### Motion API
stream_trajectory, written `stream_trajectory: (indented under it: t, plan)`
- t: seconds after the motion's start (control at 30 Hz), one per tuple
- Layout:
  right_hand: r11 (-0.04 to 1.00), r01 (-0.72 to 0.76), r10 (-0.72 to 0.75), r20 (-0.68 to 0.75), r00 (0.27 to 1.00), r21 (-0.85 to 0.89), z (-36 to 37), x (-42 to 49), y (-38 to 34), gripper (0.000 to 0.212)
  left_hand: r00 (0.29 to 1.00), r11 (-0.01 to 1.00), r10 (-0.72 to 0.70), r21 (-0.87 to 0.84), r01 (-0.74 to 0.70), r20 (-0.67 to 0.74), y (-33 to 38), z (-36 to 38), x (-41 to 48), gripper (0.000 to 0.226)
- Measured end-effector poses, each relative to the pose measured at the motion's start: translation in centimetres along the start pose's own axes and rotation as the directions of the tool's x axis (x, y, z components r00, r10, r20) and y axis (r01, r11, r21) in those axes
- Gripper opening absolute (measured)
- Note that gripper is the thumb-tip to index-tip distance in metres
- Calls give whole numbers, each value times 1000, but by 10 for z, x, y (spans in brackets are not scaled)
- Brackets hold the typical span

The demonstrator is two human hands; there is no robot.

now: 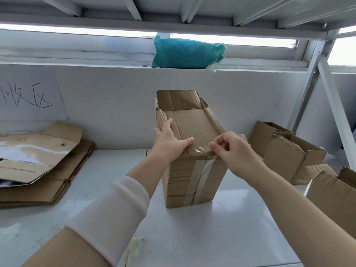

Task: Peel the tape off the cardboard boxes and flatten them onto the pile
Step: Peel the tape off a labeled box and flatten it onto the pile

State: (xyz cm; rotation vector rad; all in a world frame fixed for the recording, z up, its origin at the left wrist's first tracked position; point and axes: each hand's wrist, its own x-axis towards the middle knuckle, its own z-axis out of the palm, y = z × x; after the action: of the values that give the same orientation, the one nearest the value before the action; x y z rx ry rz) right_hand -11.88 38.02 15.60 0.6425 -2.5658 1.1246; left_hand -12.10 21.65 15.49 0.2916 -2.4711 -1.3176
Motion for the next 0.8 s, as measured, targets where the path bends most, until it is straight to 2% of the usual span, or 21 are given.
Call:
stream_trajectory:
  t: [0.1, 0.2, 0.27, 0.33, 0.37, 0.4, 0.43, 0.47, 0.5, 0.53, 0.6, 0.67, 0.73, 0.8]
  plan:
    - [949, 116, -90, -99, 991, 294, 4, -10, 12, 17, 1000, 1000, -11, 6, 10, 3, -1, -2, 2, 87]
    - [908, 193, -136, -173, 975, 372, 8, -11, 23, 22, 1000, 1000, -9, 12, 9, 5, 0, 1, 1, 87]
    - [919, 346, -283, -295, 913, 191, 12, -9, 27, 24, 1000, 999, -19, 33, 19, -3, 2, 3, 1, 84]
    - [837, 529, -535, -410, 739, -138, 16, -8, 33, 11, 1000, 993, 8, 121, -4, -31, 4, 3, 2, 74]
    - [785, 561, -614, -446, 651, -262, 18, -9, 36, 10, 996, 981, 74, 184, -62, -55, 4, 2, 2, 64]
    - [754, 567, -653, -471, 593, -331, 21, -11, 38, 12, 980, 957, 184, 242, -162, -70, 5, 1, 3, 52]
    - [745, 568, -663, -489, 567, -350, 23, -12, 41, 11, 948, 915, 313, 287, -284, -58, 6, 0, 4, 39]
    - [740, 576, -667, -493, 558, -349, 24, -13, 43, 9, 908, 867, 418, 304, -395, -12, 6, -2, 6, 28]
    - [746, 574, -662, -479, 577, -339, 26, -13, 44, 9, 877, 833, 479, 292, -471, 47, 7, -4, 7, 21]
    - [766, 553, -641, -461, 614, -328, 28, -14, 45, 17, 859, 819, 501, 264, -510, 104, 8, -5, 7, 18]
    - [811, 487, -585, -448, 676, -325, 30, -11, 44, 40, 849, 818, 502, 229, -528, 165, 8, -6, 8, 18]
    - [842, 439, -539, -467, 701, -313, 28, -3, 41, 42, 849, 817, 500, 232, -527, 168, 8, -5, 9, 18]
    - [823, 483, -567, -468, 678, -297, 25, 3, 39, 26, 854, 821, 492, 236, -519, 167, 9, -5, 10, 17]
    - [750, 561, -657, -495, 569, -351, 25, 2, 41, 22, 861, 831, 481, 225, -508, 169, 9, -6, 12, 17]
